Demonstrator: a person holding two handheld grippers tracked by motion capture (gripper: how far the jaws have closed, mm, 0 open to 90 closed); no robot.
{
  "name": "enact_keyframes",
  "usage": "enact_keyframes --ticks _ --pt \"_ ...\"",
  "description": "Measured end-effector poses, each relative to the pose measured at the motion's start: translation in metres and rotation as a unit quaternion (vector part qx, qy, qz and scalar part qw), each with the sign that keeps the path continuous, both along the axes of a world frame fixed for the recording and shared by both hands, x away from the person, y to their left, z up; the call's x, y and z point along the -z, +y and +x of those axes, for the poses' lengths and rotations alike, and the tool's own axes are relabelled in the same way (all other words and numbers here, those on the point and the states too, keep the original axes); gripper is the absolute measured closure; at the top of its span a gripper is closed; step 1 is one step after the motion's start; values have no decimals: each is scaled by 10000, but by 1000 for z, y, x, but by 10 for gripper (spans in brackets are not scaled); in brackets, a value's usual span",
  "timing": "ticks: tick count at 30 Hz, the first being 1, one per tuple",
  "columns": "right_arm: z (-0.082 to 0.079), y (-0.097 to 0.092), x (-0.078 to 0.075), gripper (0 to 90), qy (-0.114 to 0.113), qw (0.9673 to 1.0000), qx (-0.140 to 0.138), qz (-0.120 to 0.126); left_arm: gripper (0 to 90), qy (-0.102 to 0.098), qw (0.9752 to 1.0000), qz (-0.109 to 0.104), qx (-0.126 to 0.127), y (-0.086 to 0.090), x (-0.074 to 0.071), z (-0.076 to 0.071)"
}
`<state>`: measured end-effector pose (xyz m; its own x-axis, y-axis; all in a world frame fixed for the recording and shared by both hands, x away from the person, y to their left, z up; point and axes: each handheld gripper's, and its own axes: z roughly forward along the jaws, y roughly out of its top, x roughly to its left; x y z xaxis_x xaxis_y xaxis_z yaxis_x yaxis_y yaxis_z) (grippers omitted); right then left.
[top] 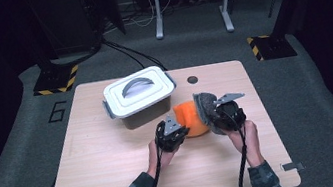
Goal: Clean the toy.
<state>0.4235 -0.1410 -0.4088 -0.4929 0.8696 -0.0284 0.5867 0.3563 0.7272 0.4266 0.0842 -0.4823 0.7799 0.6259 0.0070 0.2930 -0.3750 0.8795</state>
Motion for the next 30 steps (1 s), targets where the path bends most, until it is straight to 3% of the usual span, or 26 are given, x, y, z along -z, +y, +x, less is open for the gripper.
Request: enact_keyframes --ticks 5,6,8,14,16,25,30 --pt "-10 16 -7 740 -55 9996 -264 -20 850 83 9998 -125 154 2 -6 -4" --pt "-10 20 -7 739 -44 9994 -338 -63 849 171 9995 -235 148 3 -5 -4" --pt "-9 27 -4 738 -26 9990 -406 -168 848 229 9993 -232 171 5 -4 -2" --pt "1 37 7 746 114 9979 -252 -591 845 355 9990 -264 69 7 1 2" --pt "4 35 9 746 94 9981 -282 -548 843 378 9990 -248 47 8 2 2" --pt "8 16 16 745 240 9986 53 -469 837 463 9985 -294 70 12 4 5" --pt "14 3 24 745 329 9974 270 -587 835 480 9983 -334 -11 14 6 6"
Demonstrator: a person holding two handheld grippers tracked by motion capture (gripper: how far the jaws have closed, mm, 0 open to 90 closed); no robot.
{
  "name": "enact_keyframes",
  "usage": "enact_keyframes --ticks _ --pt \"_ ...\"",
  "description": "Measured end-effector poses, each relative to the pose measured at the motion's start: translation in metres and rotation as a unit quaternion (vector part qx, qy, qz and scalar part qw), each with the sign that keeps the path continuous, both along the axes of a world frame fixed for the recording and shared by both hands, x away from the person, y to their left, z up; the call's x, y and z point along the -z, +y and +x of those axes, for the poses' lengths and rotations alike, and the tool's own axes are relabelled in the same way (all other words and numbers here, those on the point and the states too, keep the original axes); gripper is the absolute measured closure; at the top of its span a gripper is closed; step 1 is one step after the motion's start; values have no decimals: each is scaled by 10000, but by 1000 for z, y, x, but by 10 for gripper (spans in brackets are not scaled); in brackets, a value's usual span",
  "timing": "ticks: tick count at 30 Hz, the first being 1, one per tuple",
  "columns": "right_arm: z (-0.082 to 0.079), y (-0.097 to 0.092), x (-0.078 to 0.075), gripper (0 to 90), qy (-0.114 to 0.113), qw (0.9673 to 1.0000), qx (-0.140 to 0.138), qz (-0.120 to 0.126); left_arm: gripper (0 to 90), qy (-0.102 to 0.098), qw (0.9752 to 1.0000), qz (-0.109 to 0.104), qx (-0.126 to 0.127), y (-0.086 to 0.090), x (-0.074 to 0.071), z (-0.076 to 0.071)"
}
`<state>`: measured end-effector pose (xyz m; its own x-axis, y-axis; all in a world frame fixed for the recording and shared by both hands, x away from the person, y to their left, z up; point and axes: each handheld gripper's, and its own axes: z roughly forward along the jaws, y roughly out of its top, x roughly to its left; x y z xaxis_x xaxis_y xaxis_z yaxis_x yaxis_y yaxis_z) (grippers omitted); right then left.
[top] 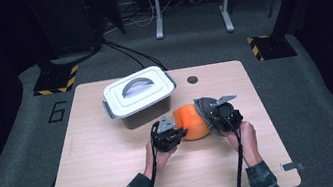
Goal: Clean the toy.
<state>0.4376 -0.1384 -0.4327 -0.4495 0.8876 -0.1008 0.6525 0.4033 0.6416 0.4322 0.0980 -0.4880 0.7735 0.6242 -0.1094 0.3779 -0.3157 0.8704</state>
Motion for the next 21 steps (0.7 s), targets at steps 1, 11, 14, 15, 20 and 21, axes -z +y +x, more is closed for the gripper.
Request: enact_keyframes --ticks 1,11,14,15,20,21 --pt "1 -2 3 745 40 10000 33 -33 835 7 10000 -2 14 1 0 0" --pt "15 -19 44 743 601 9978 266 -111 833 30 10000 -18 -26 1 1 1" --pt "18 -22 53 741 721 9970 270 8 832 14 10000 17 -4 2 0 1" --pt "17 -23 52 741 695 9972 264 39 831 44 10000 5 8 1 0 0" --pt "10 -28 32 742 417 9986 297 148 830 18 10000 -25 -15 1 0 0" --pt "8 -28 26 742 308 9990 266 158 830 8 10000 12 26 1 -1 0"
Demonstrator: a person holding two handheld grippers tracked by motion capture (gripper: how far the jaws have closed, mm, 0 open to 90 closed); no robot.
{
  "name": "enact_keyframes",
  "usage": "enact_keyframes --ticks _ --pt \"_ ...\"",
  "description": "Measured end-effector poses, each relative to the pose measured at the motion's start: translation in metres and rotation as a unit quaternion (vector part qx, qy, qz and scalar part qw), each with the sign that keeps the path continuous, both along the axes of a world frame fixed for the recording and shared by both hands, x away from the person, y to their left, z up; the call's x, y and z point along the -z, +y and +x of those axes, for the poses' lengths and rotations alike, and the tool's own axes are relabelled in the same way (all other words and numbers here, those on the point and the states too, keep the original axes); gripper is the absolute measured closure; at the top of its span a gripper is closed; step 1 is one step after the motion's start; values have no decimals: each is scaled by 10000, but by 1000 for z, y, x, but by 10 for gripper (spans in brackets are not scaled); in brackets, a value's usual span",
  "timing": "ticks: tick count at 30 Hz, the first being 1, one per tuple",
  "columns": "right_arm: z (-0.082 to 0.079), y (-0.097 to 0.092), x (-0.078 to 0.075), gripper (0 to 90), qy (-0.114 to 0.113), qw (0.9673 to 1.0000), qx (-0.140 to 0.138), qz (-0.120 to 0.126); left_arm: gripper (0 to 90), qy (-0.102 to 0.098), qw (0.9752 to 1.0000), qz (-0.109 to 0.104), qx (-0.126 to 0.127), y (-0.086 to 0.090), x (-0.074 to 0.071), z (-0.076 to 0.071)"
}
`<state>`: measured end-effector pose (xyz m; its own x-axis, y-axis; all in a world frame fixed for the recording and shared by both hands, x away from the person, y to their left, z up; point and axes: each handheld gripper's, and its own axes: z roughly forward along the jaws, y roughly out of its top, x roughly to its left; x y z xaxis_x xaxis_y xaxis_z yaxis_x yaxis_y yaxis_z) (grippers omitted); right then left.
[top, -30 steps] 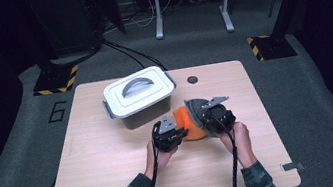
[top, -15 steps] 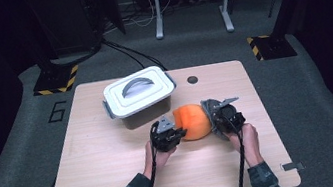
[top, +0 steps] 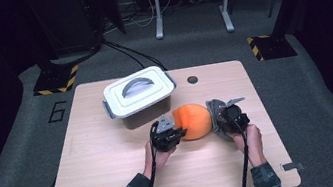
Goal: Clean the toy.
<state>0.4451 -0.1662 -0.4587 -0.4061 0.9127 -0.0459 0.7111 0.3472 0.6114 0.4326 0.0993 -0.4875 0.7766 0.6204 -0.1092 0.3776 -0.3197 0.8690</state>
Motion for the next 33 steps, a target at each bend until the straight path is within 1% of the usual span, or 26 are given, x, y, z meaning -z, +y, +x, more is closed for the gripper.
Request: enact_keyframes --ticks 2,4,5,6,7,8,9,11,13,15,17,19,20,22,24,25,29,31,33 --pt "-6 3 -14 741 -135 9998 -53 102 830 -9 10000 23 -16 0 0 0" --pt "-11 10 -27 741 -294 9992 -183 179 830 7 10000 16 -29 -1 0 0" --pt "-14 14 -34 740 -375 9987 -283 221 830 -63 10000 50 -37 -1 -1 0" --pt "-16 19 -40 740 -434 9980 -362 292 830 -62 10000 46 -35 -1 -1 0" --pt "-18 24 -45 740 -519 9970 -494 282 830 -48 10000 54 -21 -1 -1 1" --pt "-20 30 -49 739 -530 9966 -569 274 830 -48 10000 55 -19 -1 -1 1" --pt "-22 37 -53 739 -594 9957 -653 293 831 -45 10000 64 -8 -1 -1 1" --pt "-24 50 -58 738 -646 9932 -920 310 830 -76 10000 61 6 -2 -1 0" --pt "-25 63 -59 738 -667 9913 -1083 343 830 -57 9999 65 53 -3 -2 0" --pt "-24 73 -55 738 -641 9902 -1227 176 830 -104 9999 87 36 -4 -2 -1" --pt "-21 78 -51 741 -611 9910 -1187 70 831 -101 9999 94 10 -3 -2 0" --pt "-18 76 -48 742 -606 9915 -1149 89 831 -82 9999 88 14 -2 -1 1" --pt "-18 74 -48 742 -587 9923 -1088 117 831 -74 9999 73 19 -1 -1 1" --pt "-17 69 -47 743 -593 9927 -1043 95 831 -56 10000 53 2 -2 -1 1" --pt "-16 64 -46 743 -575 9940 -921 101 831 -48 10000 43 -7 -1 -1 1" --pt "-15 60 -46 743 -580 9944 -880 99 831 -9 10000 48 8 -1 -1 1" --pt "-13 48 -42 743 -496 9966 -641 137 831 -3 10000 45 -18 0 0 2" --pt "-10 41 -39 742 -491 9971 -571 145 831 -2 10000 54 -24 0 1 2" --pt "-7 34 -36 743 -437 9980 -442 134 831 31 10000 35 -48 -1 1 2"
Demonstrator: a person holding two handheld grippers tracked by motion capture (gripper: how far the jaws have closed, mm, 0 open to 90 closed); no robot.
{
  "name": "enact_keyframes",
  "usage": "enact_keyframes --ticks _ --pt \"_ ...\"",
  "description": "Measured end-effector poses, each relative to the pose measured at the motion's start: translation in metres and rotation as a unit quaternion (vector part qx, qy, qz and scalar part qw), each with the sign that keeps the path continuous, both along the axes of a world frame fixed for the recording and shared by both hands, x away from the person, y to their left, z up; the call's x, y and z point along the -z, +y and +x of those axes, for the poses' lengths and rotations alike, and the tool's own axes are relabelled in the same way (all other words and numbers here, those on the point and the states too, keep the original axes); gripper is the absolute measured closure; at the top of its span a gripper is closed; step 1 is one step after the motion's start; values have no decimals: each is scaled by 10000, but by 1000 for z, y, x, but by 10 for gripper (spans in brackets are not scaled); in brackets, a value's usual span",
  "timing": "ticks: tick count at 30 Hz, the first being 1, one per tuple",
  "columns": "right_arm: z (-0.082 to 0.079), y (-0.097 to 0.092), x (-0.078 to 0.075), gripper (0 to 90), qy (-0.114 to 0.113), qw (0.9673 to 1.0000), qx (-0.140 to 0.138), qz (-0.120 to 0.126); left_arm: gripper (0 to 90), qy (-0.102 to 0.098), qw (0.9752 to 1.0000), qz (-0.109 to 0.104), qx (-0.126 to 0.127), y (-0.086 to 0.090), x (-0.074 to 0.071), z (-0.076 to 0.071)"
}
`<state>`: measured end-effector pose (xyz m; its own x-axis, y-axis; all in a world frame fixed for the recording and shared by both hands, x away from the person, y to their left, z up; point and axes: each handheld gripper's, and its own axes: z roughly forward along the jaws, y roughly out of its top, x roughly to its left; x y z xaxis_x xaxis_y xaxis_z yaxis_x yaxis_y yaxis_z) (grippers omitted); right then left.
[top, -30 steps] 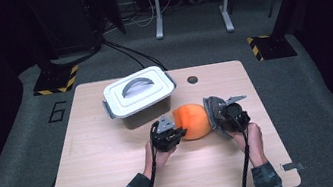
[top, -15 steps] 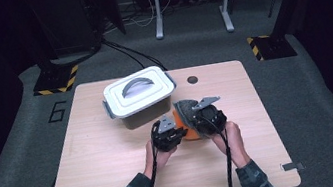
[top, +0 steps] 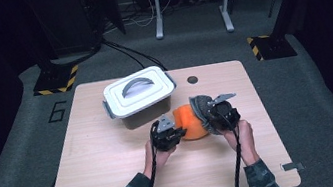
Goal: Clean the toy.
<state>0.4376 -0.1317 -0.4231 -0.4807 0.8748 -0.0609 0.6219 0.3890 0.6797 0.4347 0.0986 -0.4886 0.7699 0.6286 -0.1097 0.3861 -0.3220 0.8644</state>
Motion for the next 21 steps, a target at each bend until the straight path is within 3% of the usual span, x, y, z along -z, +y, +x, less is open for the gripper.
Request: enact_keyframes --ticks 3,14,16,21 --pt "5 -9 7 742 109 9996 222 -106 831 30 10000 -2 -26 0 1 1" --pt "23 -25 36 744 621 9967 510 -91 830 47 10000 3 -24 0 1 1" --pt "26 -26 44 744 686 9960 543 -194 830 51 10000 -2 -48 0 2 1" --pt "35 -28 65 744 967 9939 500 -160 829 72 10000 -20 -59 0 2 1"
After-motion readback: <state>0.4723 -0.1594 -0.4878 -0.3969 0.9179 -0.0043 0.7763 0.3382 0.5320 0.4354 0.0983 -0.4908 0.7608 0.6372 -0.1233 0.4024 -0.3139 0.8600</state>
